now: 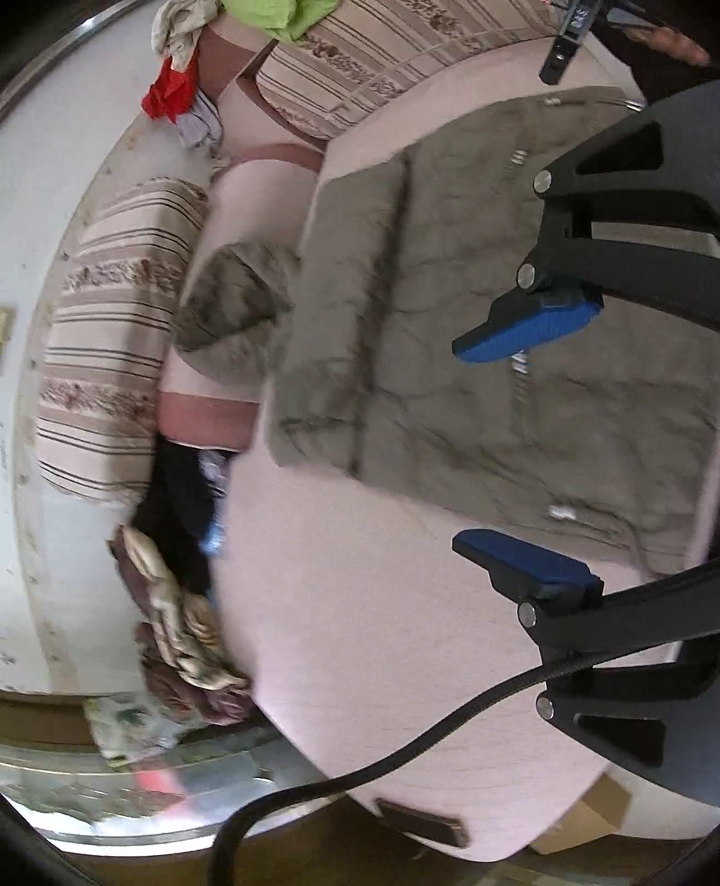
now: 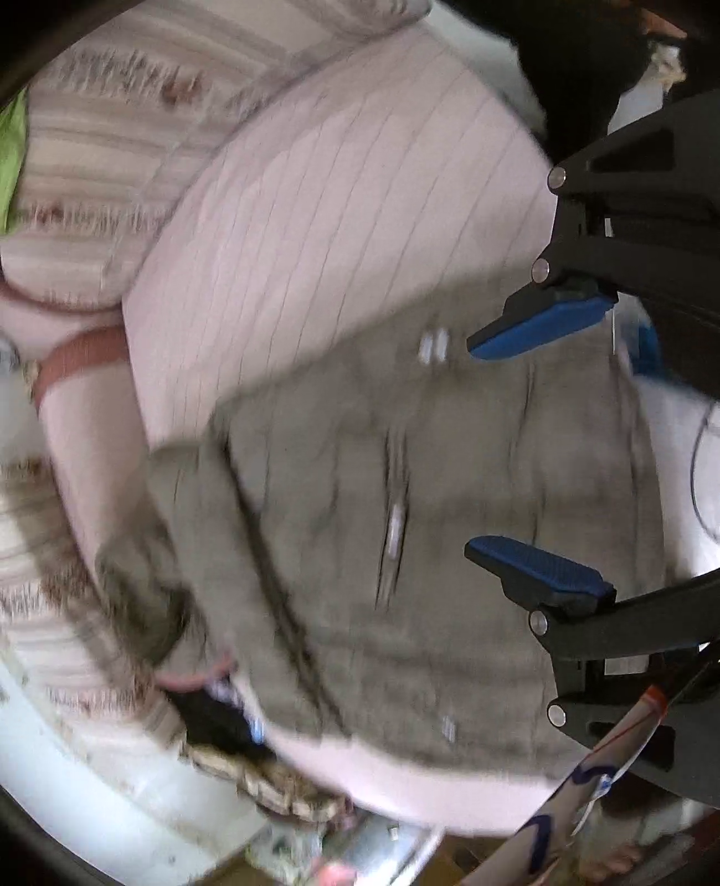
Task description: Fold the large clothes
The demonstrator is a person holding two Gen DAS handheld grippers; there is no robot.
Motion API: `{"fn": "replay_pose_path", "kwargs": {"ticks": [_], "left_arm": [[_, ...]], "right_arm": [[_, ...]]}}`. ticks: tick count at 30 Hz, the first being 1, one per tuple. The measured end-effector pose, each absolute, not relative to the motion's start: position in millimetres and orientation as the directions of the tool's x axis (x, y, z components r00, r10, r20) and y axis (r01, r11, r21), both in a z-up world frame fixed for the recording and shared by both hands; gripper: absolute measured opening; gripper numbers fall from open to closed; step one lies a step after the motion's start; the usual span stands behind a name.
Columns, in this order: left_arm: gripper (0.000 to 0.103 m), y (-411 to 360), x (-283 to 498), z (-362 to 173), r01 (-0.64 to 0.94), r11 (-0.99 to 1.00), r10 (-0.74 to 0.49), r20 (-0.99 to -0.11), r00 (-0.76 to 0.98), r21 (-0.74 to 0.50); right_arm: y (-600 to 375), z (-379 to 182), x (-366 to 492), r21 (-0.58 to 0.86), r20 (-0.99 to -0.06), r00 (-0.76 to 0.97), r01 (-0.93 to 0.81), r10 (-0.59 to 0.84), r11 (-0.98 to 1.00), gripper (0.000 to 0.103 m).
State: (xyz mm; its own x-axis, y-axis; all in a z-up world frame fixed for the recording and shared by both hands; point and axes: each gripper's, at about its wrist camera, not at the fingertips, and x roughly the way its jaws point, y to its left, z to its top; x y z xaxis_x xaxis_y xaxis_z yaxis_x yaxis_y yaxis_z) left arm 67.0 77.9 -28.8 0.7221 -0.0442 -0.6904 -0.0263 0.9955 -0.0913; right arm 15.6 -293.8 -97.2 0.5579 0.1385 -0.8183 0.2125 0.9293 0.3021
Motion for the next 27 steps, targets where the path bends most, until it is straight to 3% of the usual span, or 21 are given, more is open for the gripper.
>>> {"fn": "replay_pose_path", "kwargs": {"ticks": [6,9,17,21,27], "left_arm": [[0.065,53,105,-20,-0.004,1.0,-0.003,-0.653,0.757,-0.009],[0.07,45,127,-28,0.0,0.999,0.028,-0.639,0.769,0.044],[0.071,66,174,-81,-0.06,0.994,0.108,-0.66,0.744,0.095],[0.071,77,184,-108,-0.068,0.982,0.169,-0.659,0.733,0.176],[0.071,90,204,-115,-0.046,0.996,0.084,-0.717,0.692,0.073]], "right_arm": [[-251,-58,58,0.361,-0.789,0.57,0.13,0.228,0.924,0.074],[-235,-37,80,0.33,-0.786,0.583,0.113,0.206,0.937,0.076],[-217,8,174,0.267,-0.763,0.632,0.118,0.135,0.956,0.081],[-207,4,217,0.265,-0.775,0.62,0.139,0.124,0.954,0.082],[-185,-34,272,0.261,-0.807,0.576,0.142,0.135,0.955,0.082]]}}
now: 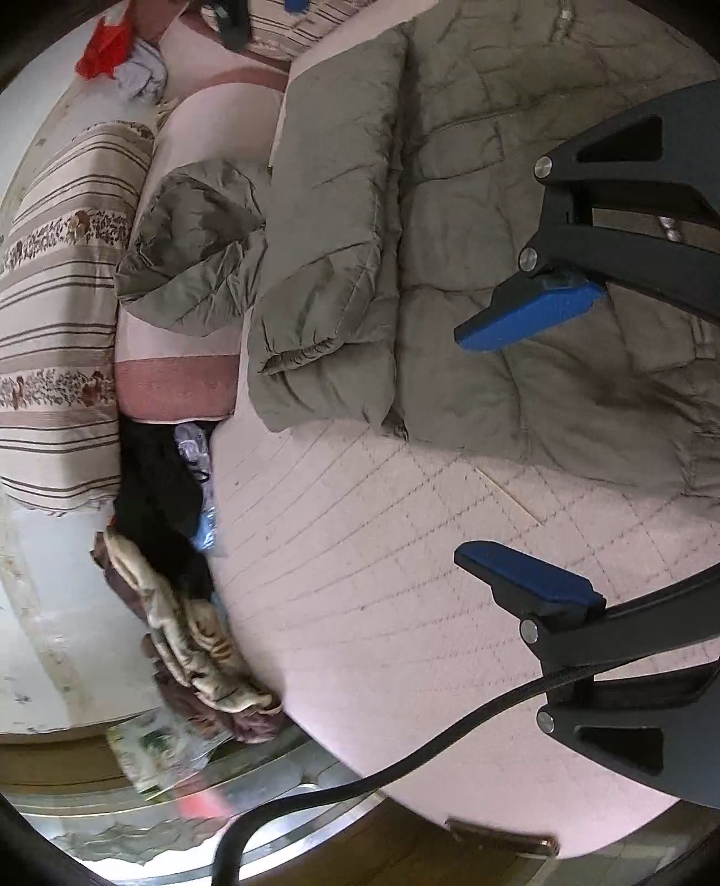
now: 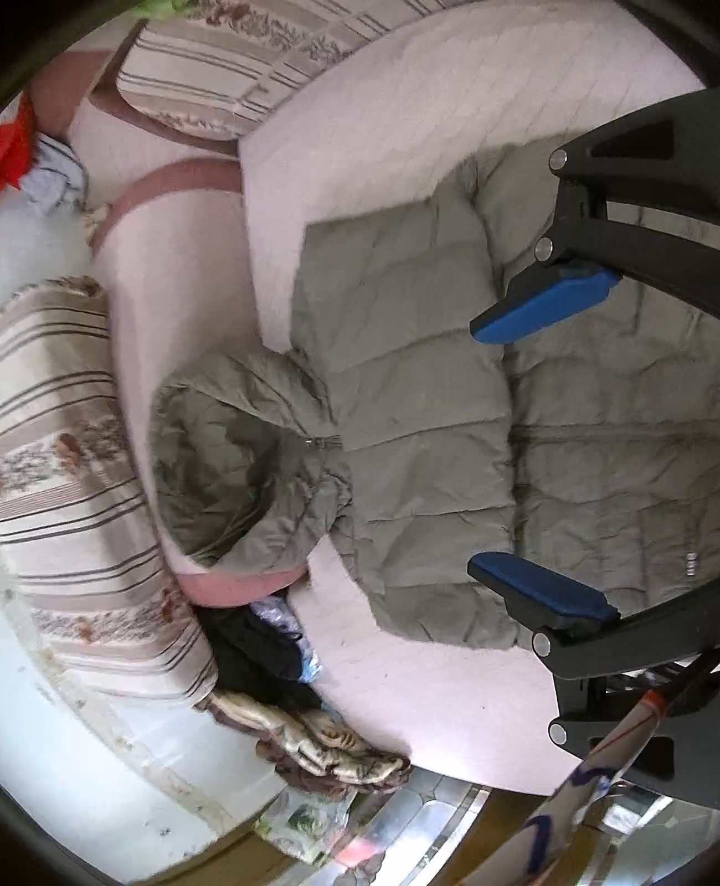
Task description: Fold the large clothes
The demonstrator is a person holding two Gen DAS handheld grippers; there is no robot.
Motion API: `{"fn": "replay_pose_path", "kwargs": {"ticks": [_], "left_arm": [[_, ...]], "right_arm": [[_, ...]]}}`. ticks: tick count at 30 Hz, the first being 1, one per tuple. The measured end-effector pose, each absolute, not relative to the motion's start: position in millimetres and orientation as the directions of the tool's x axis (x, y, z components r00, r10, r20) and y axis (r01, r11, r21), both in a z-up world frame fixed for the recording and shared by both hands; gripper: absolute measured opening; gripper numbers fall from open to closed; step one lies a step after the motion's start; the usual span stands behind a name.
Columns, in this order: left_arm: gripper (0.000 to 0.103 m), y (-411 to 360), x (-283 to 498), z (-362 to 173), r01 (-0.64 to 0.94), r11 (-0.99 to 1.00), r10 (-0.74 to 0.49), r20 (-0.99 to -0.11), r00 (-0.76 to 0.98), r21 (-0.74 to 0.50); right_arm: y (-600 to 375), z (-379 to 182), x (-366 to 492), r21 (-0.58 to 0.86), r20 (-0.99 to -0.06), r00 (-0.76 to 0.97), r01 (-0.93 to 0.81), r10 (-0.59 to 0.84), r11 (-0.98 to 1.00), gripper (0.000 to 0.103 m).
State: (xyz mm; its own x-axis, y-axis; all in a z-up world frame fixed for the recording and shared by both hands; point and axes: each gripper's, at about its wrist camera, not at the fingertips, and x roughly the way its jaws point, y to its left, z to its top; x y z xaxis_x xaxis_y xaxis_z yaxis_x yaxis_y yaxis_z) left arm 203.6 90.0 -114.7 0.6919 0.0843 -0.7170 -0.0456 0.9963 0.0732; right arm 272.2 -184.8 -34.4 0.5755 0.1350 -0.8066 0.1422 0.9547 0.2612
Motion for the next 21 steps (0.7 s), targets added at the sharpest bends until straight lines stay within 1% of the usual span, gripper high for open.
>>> {"fn": "replay_pose_path", "kwargs": {"ticks": [5,8,12,17,21], "left_arm": [[0.071,93,210,-122,-0.057,0.998,0.068,-0.745,0.663,0.04],[0.071,91,209,-127,-0.042,0.999,0.052,-0.753,0.656,0.032],[0.071,87,211,-131,-0.031,0.999,0.051,-0.76,0.648,0.041],[0.071,87,207,-129,-0.027,0.999,0.036,-0.751,0.659,0.025],[0.071,87,204,-127,-0.029,0.999,0.036,-0.739,0.672,0.023]], "right_arm": [[-171,-53,299,0.255,-0.83,0.538,0.136,0.145,0.957,0.082],[-166,-47,303,0.225,-0.829,0.545,0.122,0.125,0.967,0.082],[-167,-36,298,0.222,-0.814,0.566,0.098,0.129,0.97,0.082],[-179,-42,289,0.232,-0.821,0.554,0.101,0.139,0.968,0.082],[-195,-41,283,0.242,-0.823,0.554,0.134,0.13,0.961,0.082]]}}
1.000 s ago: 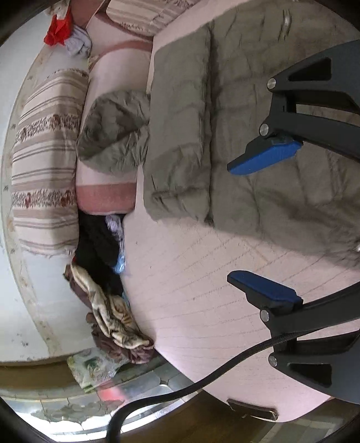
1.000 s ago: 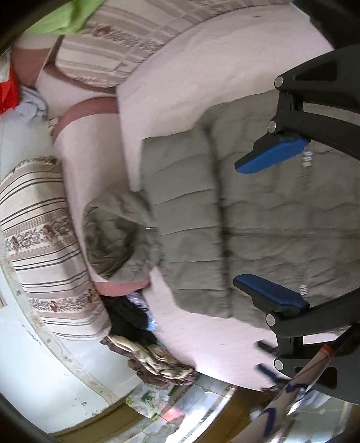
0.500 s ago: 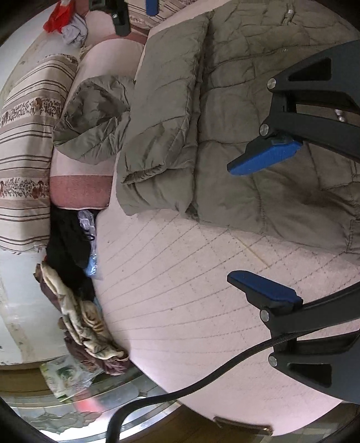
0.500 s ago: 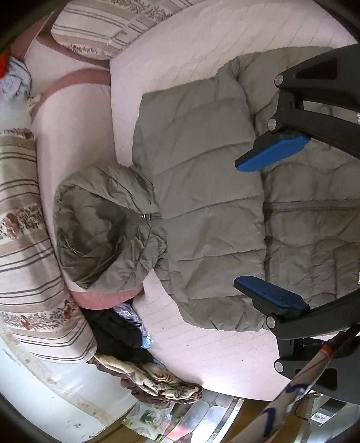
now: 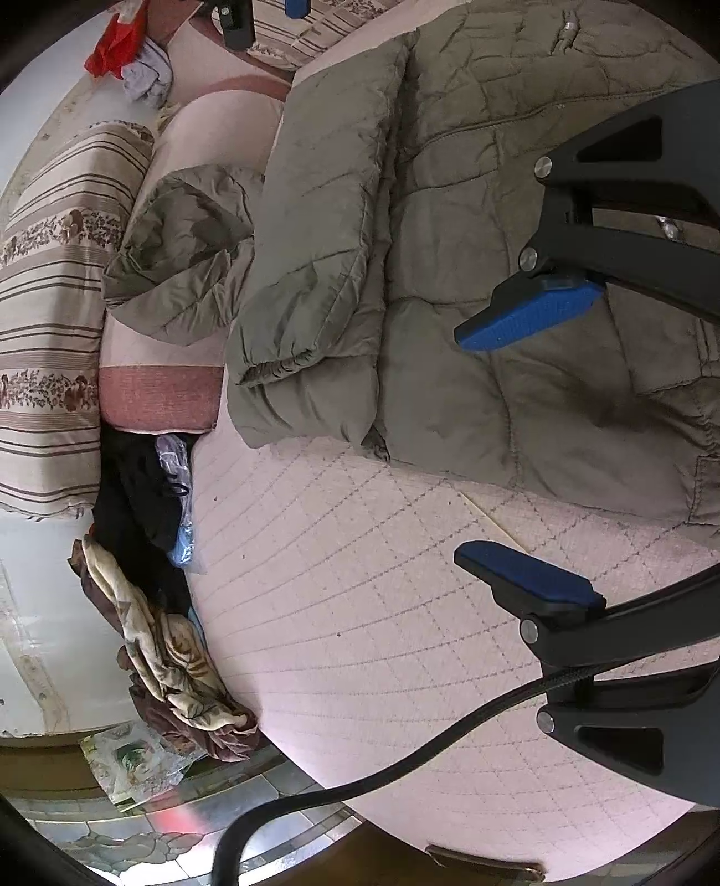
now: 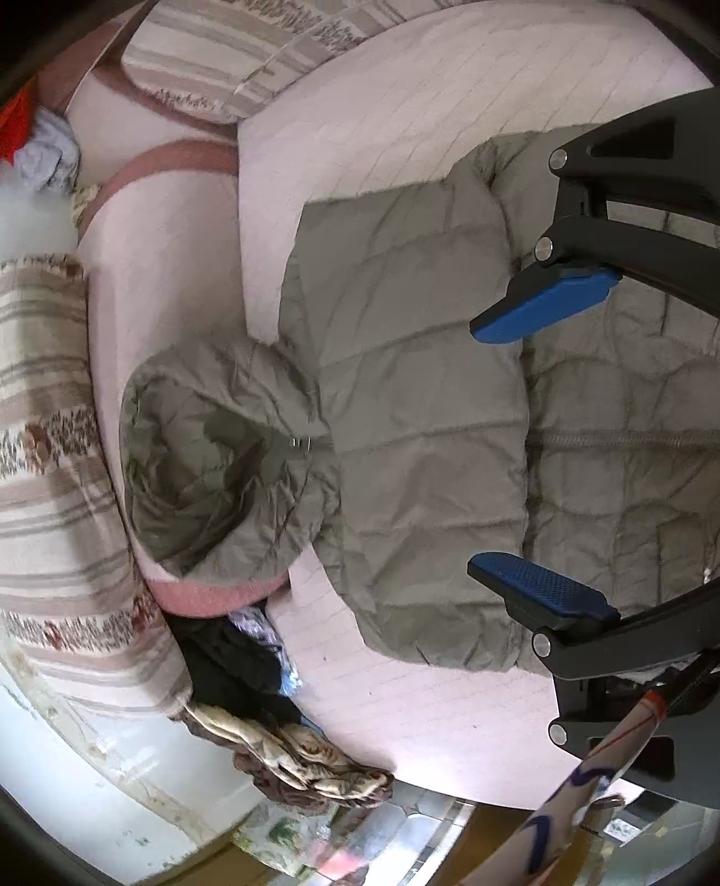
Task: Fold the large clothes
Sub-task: 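Move the right gripper toward the coat's hood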
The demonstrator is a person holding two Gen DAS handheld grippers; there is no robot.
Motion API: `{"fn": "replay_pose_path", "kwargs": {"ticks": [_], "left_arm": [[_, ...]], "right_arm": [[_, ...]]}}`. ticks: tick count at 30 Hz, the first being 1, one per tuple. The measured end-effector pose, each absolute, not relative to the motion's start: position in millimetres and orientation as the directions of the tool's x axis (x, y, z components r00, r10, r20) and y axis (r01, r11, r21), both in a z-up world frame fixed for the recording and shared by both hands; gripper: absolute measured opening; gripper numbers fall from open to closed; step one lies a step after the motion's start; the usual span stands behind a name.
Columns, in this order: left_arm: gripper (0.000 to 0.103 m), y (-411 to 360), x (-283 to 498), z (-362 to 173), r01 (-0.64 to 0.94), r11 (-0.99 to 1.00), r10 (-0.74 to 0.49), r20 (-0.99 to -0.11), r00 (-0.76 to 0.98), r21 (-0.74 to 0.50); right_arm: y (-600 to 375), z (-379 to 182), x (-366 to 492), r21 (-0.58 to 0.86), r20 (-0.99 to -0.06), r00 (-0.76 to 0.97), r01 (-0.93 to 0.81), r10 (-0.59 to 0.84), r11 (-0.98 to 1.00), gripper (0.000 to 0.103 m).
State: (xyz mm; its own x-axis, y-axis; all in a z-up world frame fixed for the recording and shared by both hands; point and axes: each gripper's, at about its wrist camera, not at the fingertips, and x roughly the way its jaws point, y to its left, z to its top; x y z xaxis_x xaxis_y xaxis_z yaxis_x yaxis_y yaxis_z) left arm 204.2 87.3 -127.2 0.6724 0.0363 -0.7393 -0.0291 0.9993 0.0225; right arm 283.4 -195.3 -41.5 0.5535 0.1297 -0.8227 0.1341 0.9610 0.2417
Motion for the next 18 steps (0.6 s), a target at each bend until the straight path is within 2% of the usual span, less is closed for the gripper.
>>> {"fn": "replay_pose_path", "kwargs": {"ticks": [5,10,14,18], "left_arm": [[0.071,89,202,-127,-0.036,0.999,0.035,-0.742,0.67,0.014],[0.071,93,204,-122,-0.07,0.996,0.087,-0.71,0.699,0.053],[0.071,102,212,-120,-0.084,0.996,0.074,-0.717,0.693,0.021],[0.071,109,221,-123,-0.092,0.996,0.063,-0.73,0.681,0.0]], "right_arm": [[-203,-34,280,0.236,-0.818,0.564,0.146,0.115,0.961,0.082],[-193,-27,306,0.227,-0.819,0.562,0.129,0.117,0.965,0.082],[-183,-13,360,0.26,-0.799,0.585,0.13,0.138,0.957,0.086],[-174,-5,428,0.353,-0.77,0.611,0.165,0.185,0.921,0.087]]}}
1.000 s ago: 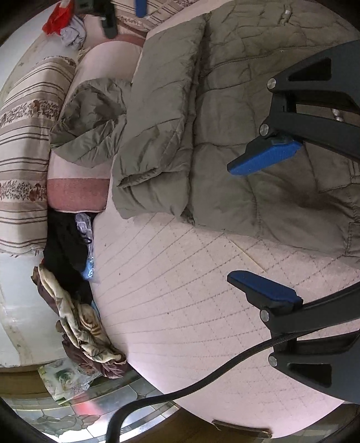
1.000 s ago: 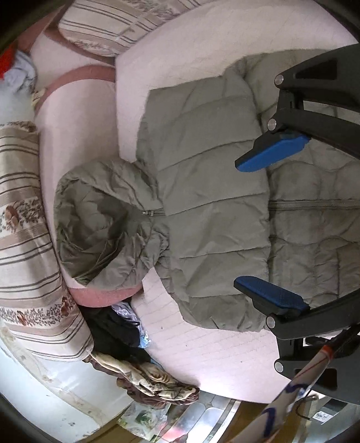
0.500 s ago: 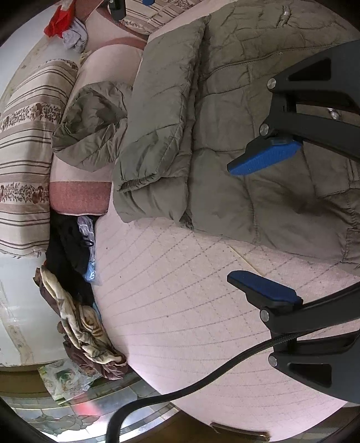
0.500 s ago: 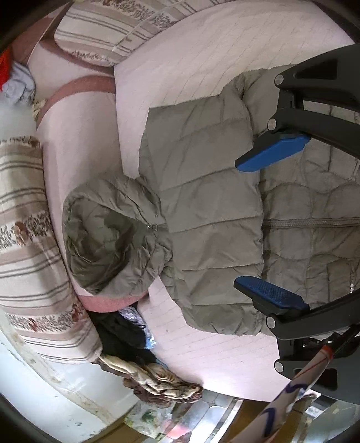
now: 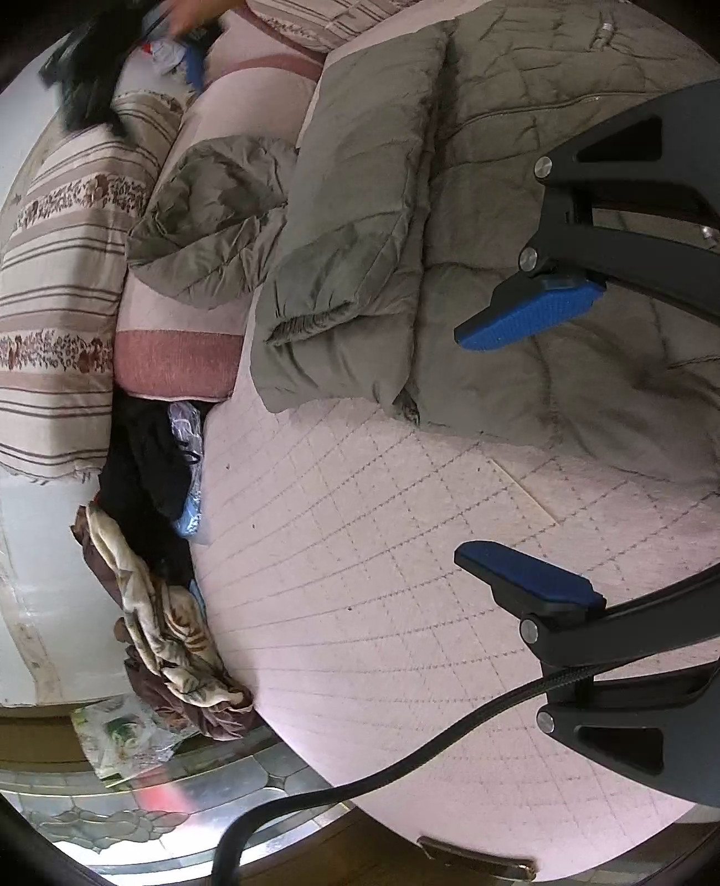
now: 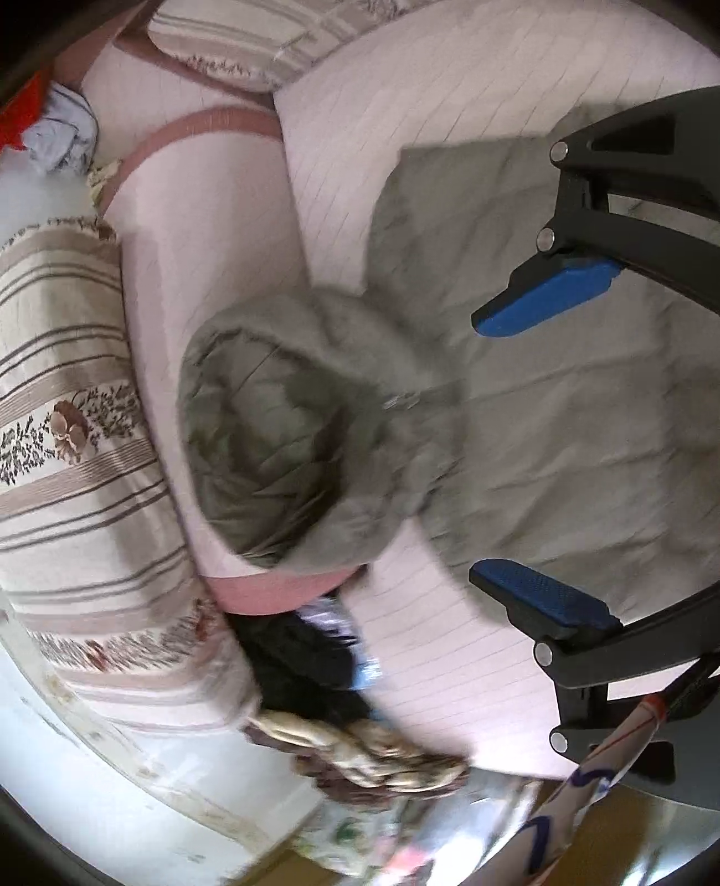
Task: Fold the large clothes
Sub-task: 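Move the right gripper toward the coat's hood, then grasp the olive coat's hood with the right gripper and lift it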
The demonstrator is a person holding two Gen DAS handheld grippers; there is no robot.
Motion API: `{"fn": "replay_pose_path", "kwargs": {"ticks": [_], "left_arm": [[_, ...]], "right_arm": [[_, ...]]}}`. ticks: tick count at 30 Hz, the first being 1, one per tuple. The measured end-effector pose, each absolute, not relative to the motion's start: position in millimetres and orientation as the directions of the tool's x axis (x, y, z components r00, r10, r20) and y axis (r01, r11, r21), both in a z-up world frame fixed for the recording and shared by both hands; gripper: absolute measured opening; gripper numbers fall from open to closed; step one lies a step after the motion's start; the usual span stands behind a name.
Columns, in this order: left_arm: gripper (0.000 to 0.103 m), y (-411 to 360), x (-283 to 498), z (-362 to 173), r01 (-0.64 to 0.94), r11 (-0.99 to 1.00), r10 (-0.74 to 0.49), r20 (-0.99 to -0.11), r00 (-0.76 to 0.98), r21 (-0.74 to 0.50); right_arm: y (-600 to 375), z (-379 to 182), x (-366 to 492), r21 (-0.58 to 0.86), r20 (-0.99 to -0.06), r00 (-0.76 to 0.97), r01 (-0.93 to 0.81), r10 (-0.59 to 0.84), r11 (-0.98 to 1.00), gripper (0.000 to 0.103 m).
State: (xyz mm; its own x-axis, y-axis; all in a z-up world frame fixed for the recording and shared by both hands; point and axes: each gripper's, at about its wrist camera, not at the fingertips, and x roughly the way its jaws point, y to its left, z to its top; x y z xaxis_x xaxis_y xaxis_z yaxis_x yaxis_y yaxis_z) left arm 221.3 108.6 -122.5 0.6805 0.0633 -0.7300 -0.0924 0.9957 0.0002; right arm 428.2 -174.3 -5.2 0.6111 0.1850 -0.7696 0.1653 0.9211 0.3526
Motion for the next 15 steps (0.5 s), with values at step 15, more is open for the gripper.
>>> {"fn": "replay_pose_path", "kwargs": {"ticks": [15], "left_arm": [[0.071,129,248,-148,-0.102,0.991,-0.002,-0.783,0.622,-0.084]], "right_arm": [[-139,-37,632,0.453,-0.743,0.649,0.306,0.165,0.837,0.093]]}}
